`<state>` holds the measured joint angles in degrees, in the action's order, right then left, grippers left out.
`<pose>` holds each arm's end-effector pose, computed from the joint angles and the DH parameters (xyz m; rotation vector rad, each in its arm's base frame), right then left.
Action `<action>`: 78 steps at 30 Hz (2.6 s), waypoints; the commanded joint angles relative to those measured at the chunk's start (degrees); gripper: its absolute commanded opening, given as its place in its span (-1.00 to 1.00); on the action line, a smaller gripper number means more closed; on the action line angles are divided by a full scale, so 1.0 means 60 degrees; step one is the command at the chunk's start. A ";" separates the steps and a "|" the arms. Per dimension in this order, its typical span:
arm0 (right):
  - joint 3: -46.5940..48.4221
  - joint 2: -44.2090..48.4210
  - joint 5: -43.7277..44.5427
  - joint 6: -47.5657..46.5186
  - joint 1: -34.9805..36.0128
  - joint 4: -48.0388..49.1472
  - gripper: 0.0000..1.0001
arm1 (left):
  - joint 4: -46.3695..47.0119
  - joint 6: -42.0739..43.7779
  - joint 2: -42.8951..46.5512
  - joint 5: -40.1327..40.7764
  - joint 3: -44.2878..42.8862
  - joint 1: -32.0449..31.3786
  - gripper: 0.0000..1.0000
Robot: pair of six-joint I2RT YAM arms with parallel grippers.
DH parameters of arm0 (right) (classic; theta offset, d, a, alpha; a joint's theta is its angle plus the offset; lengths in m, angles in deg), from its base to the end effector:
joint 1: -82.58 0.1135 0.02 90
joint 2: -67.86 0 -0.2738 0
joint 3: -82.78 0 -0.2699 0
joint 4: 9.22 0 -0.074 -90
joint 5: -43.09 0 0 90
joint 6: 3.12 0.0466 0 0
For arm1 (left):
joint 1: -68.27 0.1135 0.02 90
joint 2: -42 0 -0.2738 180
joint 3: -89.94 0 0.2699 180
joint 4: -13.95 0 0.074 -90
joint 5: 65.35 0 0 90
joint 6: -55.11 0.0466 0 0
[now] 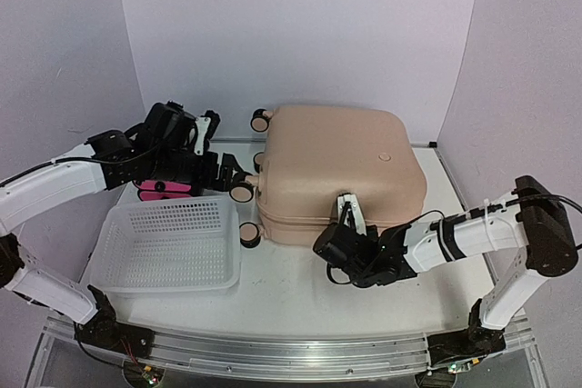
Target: Open, take out, and arrange the luggage
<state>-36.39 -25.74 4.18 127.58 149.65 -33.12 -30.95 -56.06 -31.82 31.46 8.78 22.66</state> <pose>0.1584 0.2814 0.1544 -0.1867 2.1162 -0.0839 0.2185 -0.2153 0.3376 0.4151 2.2307 -0.5020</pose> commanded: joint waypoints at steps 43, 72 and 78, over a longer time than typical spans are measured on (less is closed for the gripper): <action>-0.2061 0.2743 -0.2130 -0.0992 -0.0741 0.2377 -0.49 | 0.1135 0.0031 0.0024 -0.2324 0.0383 0.0027 0.56; -0.0537 0.0887 -0.0208 -0.0591 -0.0658 0.1965 -1.00 | 0.1343 -0.0178 0.0306 -0.2340 0.0760 0.0071 0.67; -0.0997 0.1827 -0.0391 -0.1423 -0.0728 0.0436 -1.00 | 0.1345 0.0142 0.0093 -0.2693 0.0681 0.0126 0.85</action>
<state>-42.25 -20.23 -0.82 123.43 146.55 -25.67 -25.20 -57.02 -31.25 17.10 13.87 22.97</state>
